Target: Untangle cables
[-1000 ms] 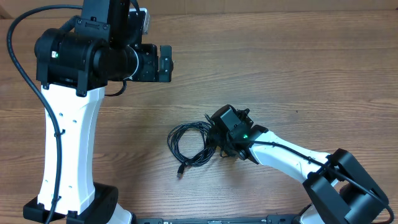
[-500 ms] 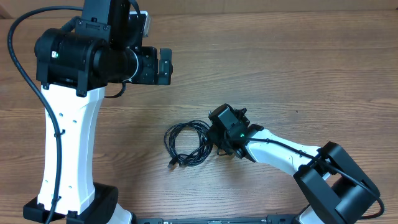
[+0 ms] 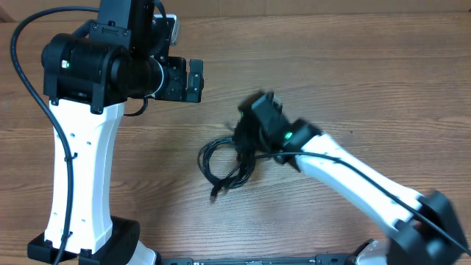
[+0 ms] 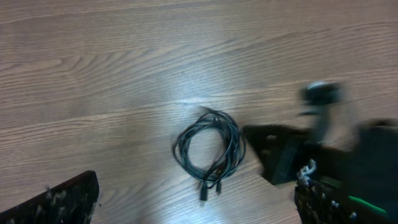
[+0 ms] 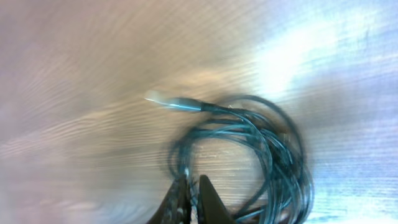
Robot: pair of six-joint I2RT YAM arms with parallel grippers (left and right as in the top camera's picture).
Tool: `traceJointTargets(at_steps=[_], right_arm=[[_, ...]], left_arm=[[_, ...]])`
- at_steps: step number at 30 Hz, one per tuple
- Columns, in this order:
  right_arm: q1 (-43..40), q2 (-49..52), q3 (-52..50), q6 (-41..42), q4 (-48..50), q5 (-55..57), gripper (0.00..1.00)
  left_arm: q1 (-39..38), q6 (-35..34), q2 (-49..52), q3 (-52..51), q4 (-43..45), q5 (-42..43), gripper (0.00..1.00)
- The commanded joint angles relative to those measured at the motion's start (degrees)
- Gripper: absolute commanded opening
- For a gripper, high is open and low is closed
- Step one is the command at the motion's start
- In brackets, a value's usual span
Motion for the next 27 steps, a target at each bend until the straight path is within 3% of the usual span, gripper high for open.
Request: traceJointTargets(at_steps=[1, 8, 10, 11, 16, 17, 19, 20, 27], right_arm=[[0.11, -4.02, 12.22, -14.23, -7.87, 8.0, 0.04], [0.09, -4.04, 25.86, -19.61, -24.59, 17.62, 0.04], [0.09, -3.67, 25.49, -18.14, -27.54, 15.08, 0.34], [0.11, -3.41, 25.07, -16.74, -28.41, 13.55, 0.41], [1.9, -2.32, 19.34, -9.62, -26.56, 4.96, 0.52], [2.62, -2.27, 17.75, -8.31, -25.4, 4.94, 0.57], [4.17, -2.27, 13.51, -5.99, -22.05, 4.92, 0.78], [4.72, -2.27, 11.39, -5.49, -20.39, 4.9, 0.81], [5.53, -2.27, -7.96, -9.92, -13.9, 4.9, 0.81]], left_arm=[[-0.15, 2.08, 0.11, -1.01, -0.11, -1.99, 1.0], [-0.15, 2.05, 1.18, -1.05, -0.13, -2.21, 1.0], [-0.15, 2.08, 1.51, -1.05, -0.15, -2.25, 1.0], [-0.15, 2.08, 1.6, -1.05, -0.13, -2.36, 1.0], [-0.15, 2.08, 1.68, -1.05, 0.15, -3.74, 1.0], [-0.15, 2.08, 1.68, -1.05, 0.28, -3.76, 1.0], [-0.15, 2.05, 1.68, -1.05, 0.31, -3.93, 1.0], [-0.15, 2.05, 1.68, -1.05, 0.28, -4.17, 1.0], [-0.15, 2.08, 1.68, -1.05, 0.11, -5.44, 1.0]])
